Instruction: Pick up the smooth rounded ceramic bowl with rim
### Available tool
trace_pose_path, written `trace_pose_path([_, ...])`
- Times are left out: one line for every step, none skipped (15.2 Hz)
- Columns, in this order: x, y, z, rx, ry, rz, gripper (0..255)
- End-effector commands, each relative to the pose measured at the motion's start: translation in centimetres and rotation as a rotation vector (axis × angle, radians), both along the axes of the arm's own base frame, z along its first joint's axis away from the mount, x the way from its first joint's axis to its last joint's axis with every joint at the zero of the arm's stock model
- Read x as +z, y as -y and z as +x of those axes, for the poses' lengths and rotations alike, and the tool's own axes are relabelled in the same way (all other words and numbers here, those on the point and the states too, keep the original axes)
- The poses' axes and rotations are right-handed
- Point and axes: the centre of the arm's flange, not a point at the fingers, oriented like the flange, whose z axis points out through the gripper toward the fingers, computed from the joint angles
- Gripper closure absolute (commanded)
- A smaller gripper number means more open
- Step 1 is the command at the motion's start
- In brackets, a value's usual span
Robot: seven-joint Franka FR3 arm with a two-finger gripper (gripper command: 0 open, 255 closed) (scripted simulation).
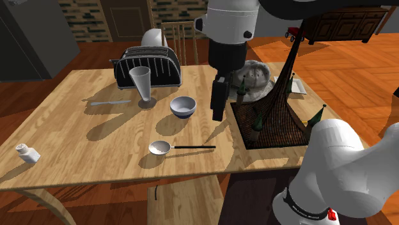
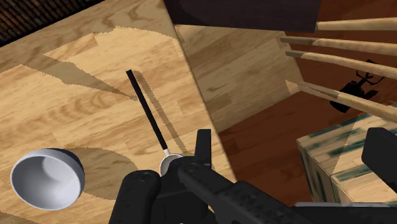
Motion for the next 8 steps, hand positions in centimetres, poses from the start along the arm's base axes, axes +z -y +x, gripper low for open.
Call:
trace_pose_path([0.0,0.0,0.0,0.000,0.000,0.000,0])
trace_pose_path([-0.8,0.8,0.7,0.003,0.001,-0.002,0])
trace_pose_path([-1.6,1.5,1.4,0.005,0.003,-0.003,0])
trace_pose_path([-2.4,2.3,2.0,0.008,0.004,-0.005,0])
trace_pose_path([-3.2,3.0,2.7,0.011,0.005,-0.006,0])
trace_pose_path([-4.0,3.8,3.4,0.013,0.006,-0.008,0])
trace_pose_path([-4.8,4.6,4.1,0.016,0.008,-0.009,0])
trace_pose_path([-5.6,5.3,4.8,0.019,0.009,-0.011,0])
